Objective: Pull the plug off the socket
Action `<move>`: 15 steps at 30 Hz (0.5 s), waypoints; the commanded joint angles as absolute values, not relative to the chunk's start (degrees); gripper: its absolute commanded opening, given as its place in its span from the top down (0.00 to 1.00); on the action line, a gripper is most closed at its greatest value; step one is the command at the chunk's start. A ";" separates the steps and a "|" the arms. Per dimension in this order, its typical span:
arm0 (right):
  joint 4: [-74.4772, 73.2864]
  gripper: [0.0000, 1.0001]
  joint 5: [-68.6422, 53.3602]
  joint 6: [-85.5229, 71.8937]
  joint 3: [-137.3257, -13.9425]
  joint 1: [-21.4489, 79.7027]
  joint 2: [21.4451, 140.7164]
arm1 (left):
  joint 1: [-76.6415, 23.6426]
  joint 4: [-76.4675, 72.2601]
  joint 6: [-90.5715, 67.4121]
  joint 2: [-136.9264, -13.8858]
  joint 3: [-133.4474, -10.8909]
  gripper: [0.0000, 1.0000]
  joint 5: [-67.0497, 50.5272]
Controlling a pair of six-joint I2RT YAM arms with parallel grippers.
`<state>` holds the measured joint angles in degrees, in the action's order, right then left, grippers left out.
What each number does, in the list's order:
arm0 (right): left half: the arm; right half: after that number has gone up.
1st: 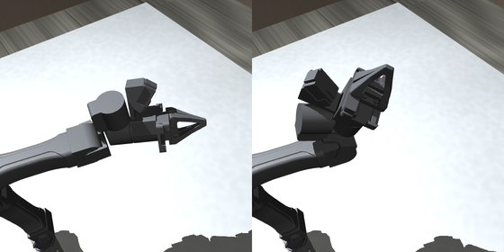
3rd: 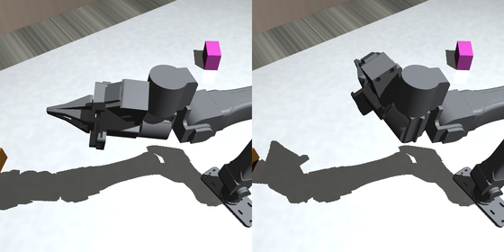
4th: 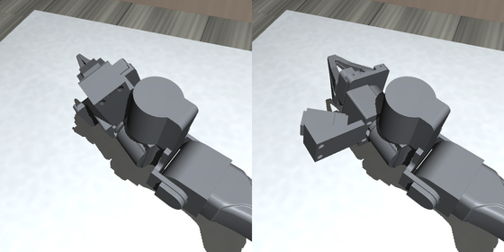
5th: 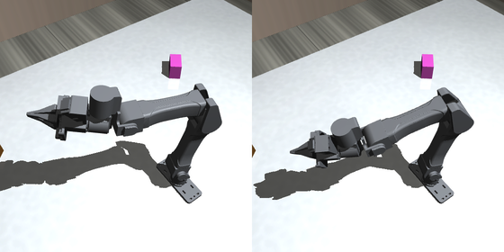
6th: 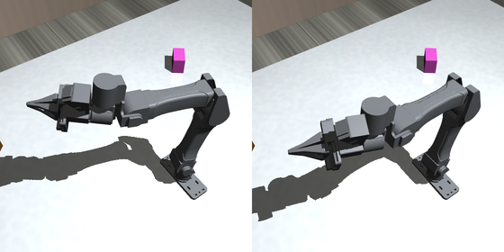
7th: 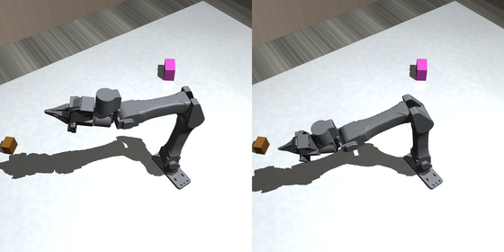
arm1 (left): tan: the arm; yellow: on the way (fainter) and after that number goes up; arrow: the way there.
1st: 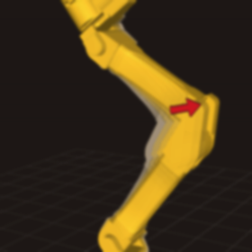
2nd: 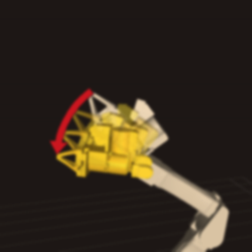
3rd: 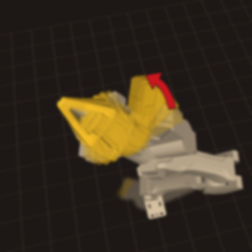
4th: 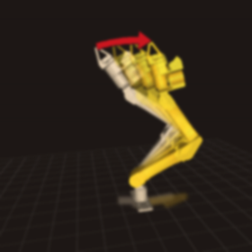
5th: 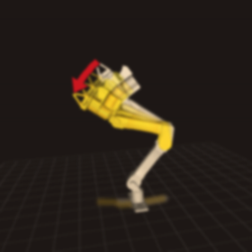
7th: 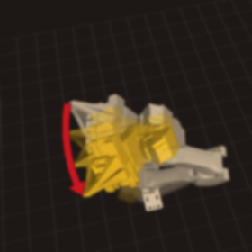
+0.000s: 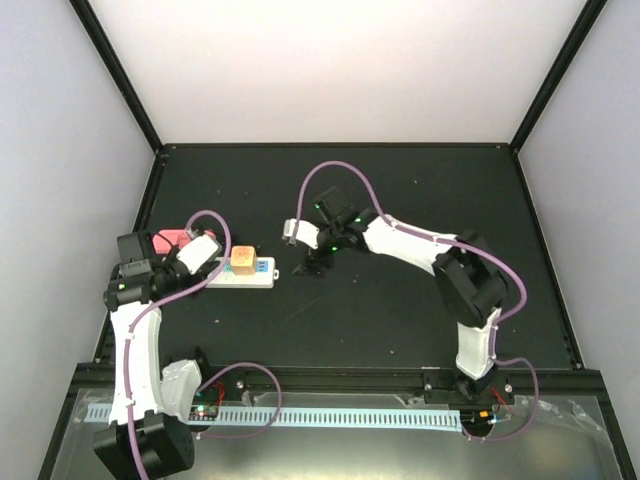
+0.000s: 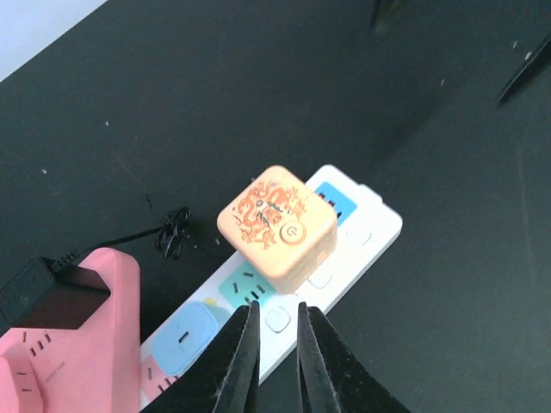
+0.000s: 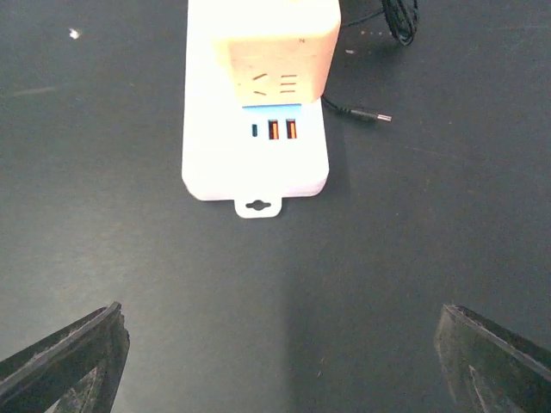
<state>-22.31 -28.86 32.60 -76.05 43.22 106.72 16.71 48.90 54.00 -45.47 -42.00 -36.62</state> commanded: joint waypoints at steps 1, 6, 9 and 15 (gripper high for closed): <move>-27.06 0.00 -21.35 36.69 -82.72 46.97 112.09 | 19.55 53.16 46.78 -46.58 -45.75 0.86 -46.66; -27.15 0.00 -20.39 37.48 -87.06 49.65 117.54 | 20.21 51.98 42.84 -45.94 -46.67 0.85 -47.44; -28.12 0.00 -21.06 36.61 -90.28 50.36 120.46 | 20.40 52.19 42.69 -45.59 -46.91 0.85 -47.31; -26.76 0.00 -20.63 35.72 -92.92 53.37 123.79 | 20.46 52.18 42.98 -44.94 -46.92 0.85 -47.11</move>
<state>-27.18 -21.54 36.05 -90.85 51.42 122.28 19.92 51.05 43.70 -46.00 -44.27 -44.45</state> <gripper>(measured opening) 0.999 0.150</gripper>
